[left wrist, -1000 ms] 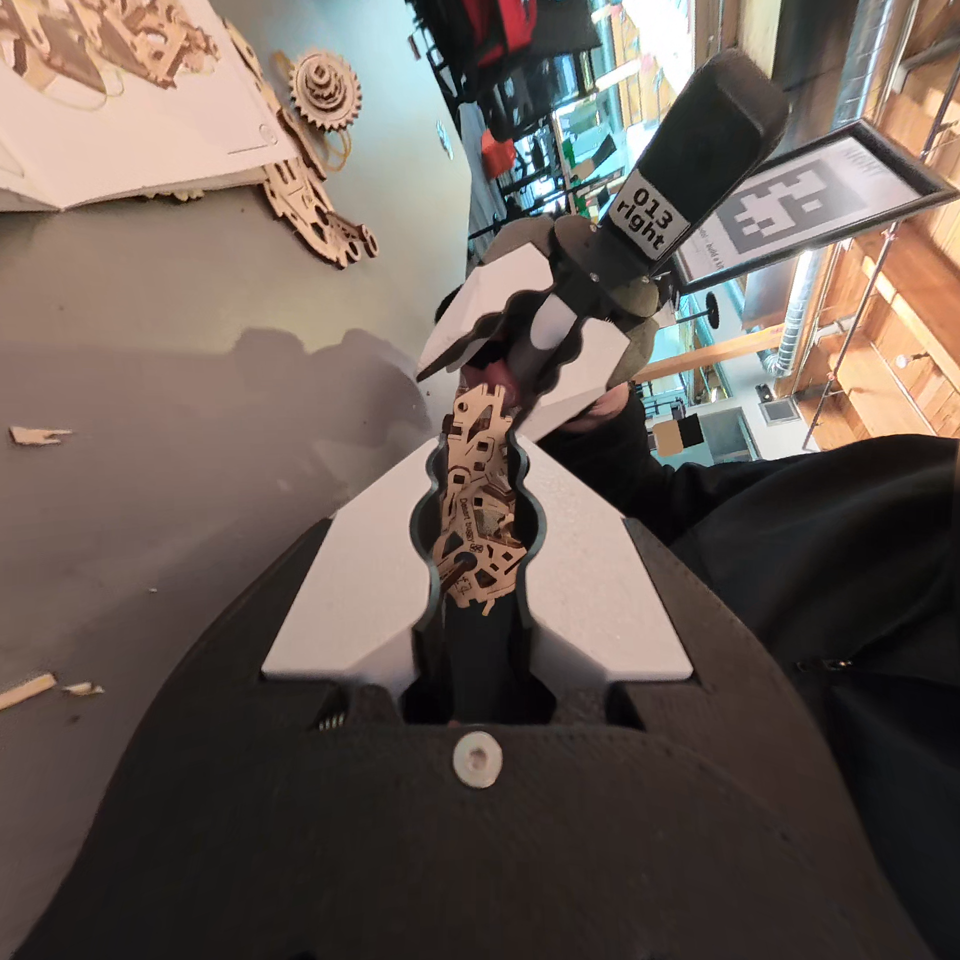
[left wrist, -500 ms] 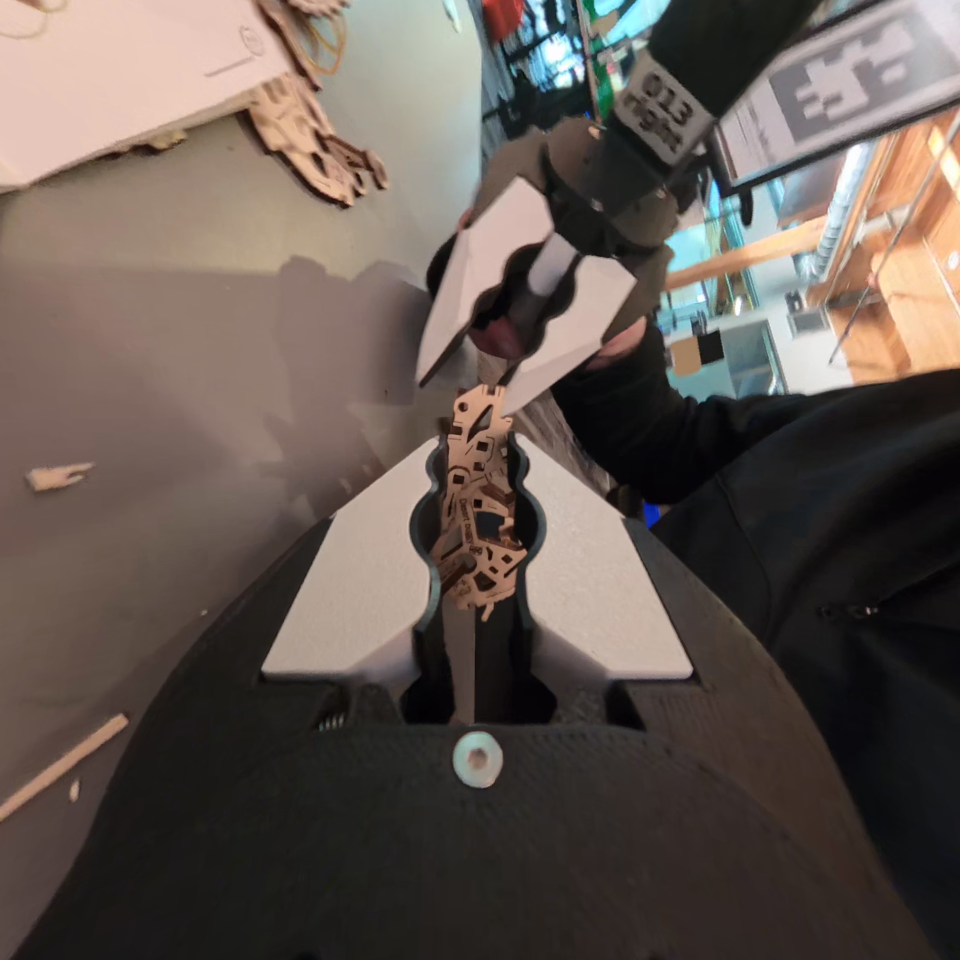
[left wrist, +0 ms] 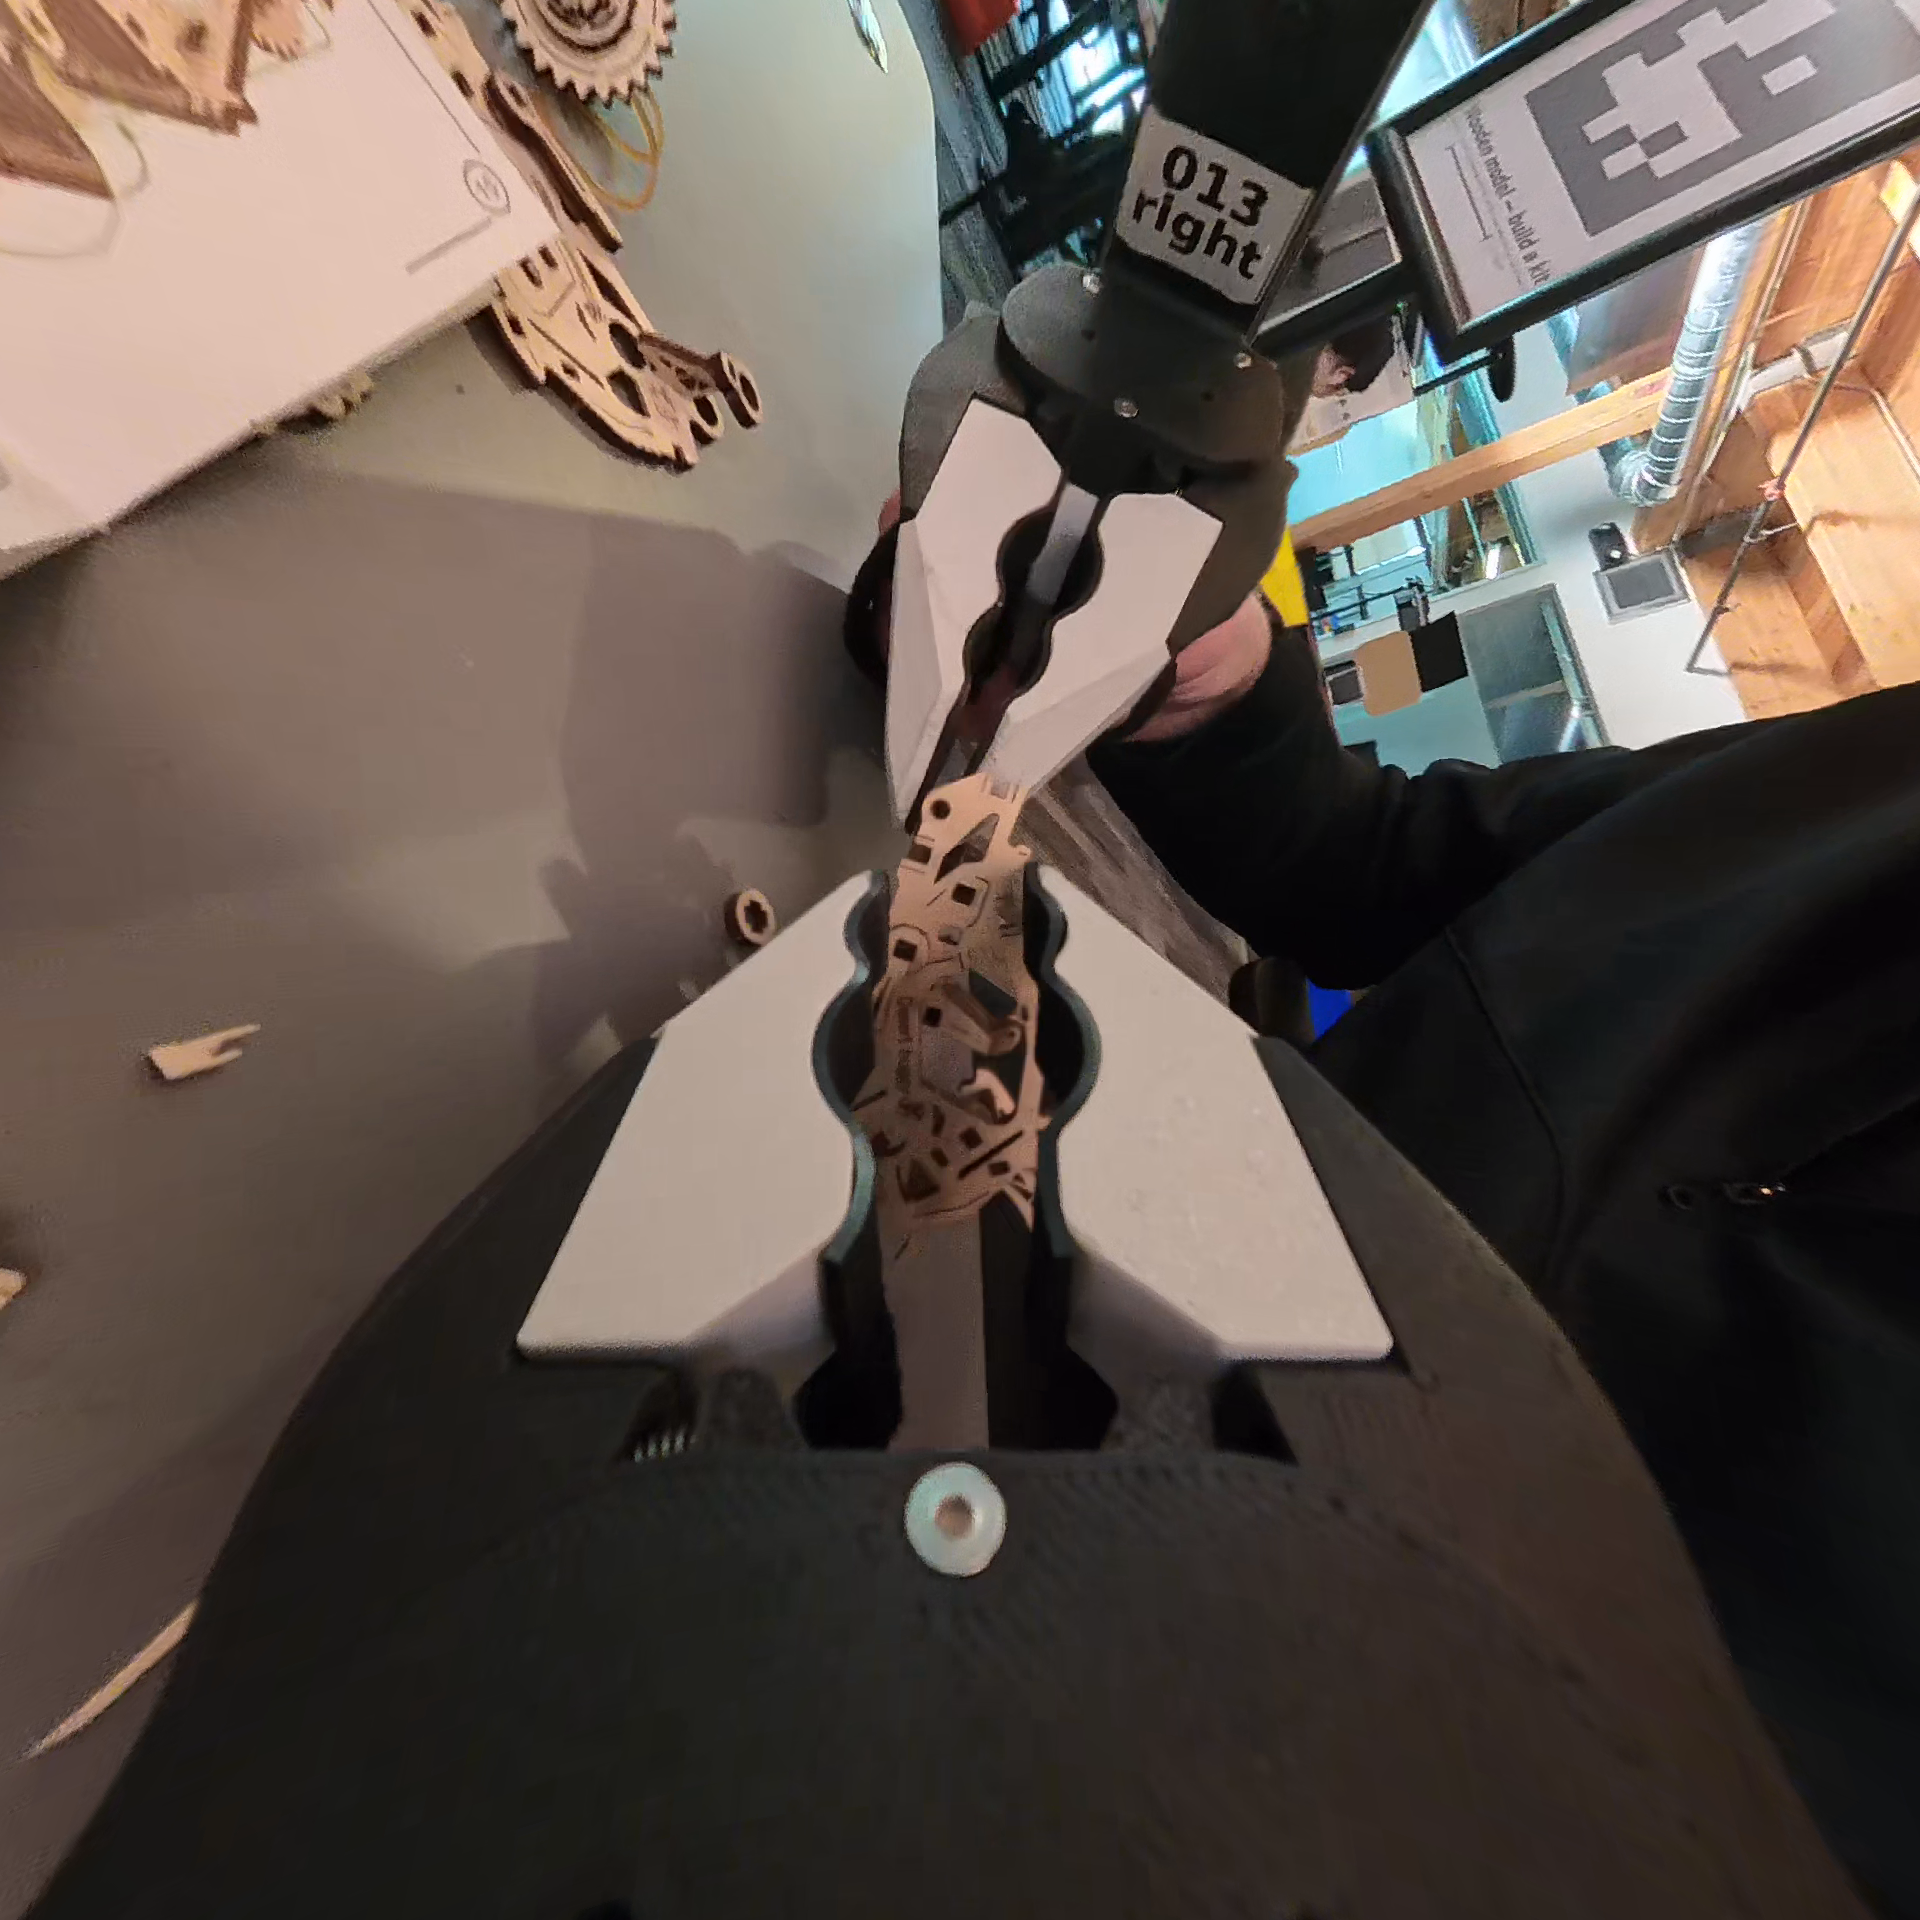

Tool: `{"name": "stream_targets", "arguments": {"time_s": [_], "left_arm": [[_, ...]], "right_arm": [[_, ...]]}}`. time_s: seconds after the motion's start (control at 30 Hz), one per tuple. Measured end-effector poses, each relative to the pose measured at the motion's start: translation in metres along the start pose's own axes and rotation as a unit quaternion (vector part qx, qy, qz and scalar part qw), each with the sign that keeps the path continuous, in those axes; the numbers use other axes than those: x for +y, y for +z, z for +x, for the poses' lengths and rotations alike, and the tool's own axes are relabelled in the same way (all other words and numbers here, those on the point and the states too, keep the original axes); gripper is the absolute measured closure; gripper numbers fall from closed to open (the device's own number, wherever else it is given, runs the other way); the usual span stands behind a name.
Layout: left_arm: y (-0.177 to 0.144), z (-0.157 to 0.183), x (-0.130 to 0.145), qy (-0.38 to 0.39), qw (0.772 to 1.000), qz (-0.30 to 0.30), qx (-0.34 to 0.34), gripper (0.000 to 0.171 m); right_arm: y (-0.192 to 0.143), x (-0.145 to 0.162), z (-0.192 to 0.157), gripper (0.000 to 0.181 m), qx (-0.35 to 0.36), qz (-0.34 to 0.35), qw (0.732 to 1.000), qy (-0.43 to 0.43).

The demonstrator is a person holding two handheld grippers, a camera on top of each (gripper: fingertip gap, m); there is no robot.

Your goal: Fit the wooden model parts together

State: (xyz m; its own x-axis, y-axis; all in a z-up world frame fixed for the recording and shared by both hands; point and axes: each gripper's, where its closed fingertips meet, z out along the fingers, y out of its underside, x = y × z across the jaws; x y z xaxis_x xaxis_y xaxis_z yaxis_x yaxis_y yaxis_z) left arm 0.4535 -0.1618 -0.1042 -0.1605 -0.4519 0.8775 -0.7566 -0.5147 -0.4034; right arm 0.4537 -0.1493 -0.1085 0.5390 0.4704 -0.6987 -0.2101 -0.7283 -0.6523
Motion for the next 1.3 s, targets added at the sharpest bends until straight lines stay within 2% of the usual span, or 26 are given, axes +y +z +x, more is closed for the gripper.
{"name": "stream_targets", "arguments": {"time_s": [0.13,0.23,0.3,0.5,0.6,0.87,1.03,1.3], "left_arm": [[-0.011,0.004,-0.003,0.045,0.998,0.038,-0.027,0.136],[-0.022,0.009,0.001,0.090,0.991,0.058,-0.079,0.107],[-0.027,0.011,0.008,0.136,0.979,0.059,-0.137,0.093],[-0.021,0.008,0.044,0.234,0.933,0.011,-0.272,0.076],[-0.021,-0.002,0.056,0.245,0.918,0.005,-0.311,0.078],[-0.015,-0.017,0.055,0.287,0.883,0.000,-0.371,0.110],[-0.018,-0.017,0.053,0.288,0.884,0.008,-0.369,0.112],[-0.027,-0.016,0.052,0.278,0.890,0.013,-0.360,0.115]], "right_arm": [[-0.001,-0.003,0.003,0.181,0.006,0.013,1.000,0.013],[-0.003,-0.006,0.007,0.181,0.015,0.024,0.999,0.025],[-0.003,-0.007,0.010,0.181,0.022,0.030,0.999,0.032],[-0.003,-0.009,0.013,0.181,0.031,0.044,0.997,0.048],[-0.003,-0.010,0.014,0.181,0.033,0.049,0.997,0.052],[-0.003,-0.010,0.014,0.180,0.033,0.053,0.996,0.058],[-0.003,-0.011,0.015,0.180,0.031,0.055,0.996,0.063],[-0.004,-0.012,0.016,0.160,0.039,0.056,0.996,0.055]]}}
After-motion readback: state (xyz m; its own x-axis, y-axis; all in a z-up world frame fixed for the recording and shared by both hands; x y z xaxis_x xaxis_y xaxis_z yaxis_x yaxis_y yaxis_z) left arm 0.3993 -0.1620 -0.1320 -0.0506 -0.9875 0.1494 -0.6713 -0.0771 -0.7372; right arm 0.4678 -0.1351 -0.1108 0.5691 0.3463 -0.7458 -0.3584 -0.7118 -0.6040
